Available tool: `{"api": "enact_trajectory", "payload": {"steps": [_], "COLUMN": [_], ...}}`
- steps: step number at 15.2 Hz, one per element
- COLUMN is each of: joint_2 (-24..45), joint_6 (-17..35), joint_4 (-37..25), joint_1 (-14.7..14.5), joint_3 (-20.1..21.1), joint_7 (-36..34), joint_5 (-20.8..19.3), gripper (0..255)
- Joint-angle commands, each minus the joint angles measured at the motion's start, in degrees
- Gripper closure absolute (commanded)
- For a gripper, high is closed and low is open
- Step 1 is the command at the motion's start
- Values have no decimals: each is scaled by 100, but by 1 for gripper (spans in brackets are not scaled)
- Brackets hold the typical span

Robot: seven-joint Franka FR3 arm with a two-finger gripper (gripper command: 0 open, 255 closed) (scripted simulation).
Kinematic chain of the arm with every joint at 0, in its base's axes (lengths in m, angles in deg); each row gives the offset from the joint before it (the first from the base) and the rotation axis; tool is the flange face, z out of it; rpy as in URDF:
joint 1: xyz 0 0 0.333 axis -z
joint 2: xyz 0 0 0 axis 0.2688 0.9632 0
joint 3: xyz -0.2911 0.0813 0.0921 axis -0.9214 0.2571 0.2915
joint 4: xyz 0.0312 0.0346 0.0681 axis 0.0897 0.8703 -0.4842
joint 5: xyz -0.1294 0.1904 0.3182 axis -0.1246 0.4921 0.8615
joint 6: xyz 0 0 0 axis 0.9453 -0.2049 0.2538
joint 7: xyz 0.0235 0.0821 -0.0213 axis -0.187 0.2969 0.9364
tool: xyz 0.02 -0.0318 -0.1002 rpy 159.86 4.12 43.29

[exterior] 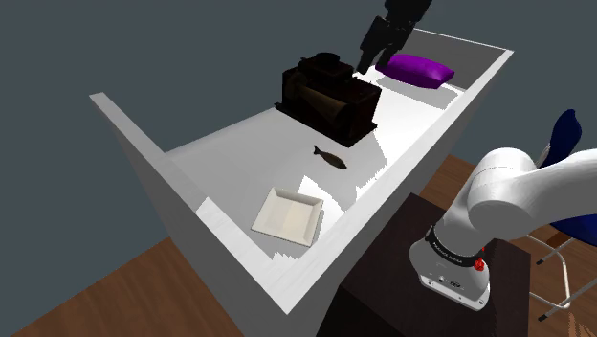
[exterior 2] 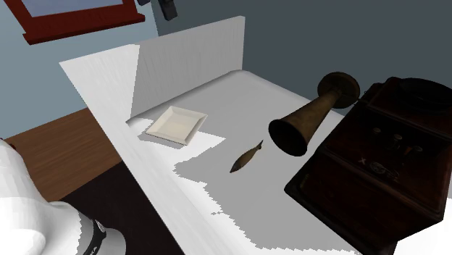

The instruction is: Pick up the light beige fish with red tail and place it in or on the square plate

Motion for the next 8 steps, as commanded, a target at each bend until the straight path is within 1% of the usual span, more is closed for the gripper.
{"api": "enact_trajectory", "payload": {"steps": [1, 8], "joint_2": [0, 375], "joint_6": [0, 1117], "joint_4": [0, 932], "joint_1": [0, 95], "joint_3": [0, -286], "joint_7": [0, 416], "joint_5": [0, -154], "gripper": [0, 0]}}
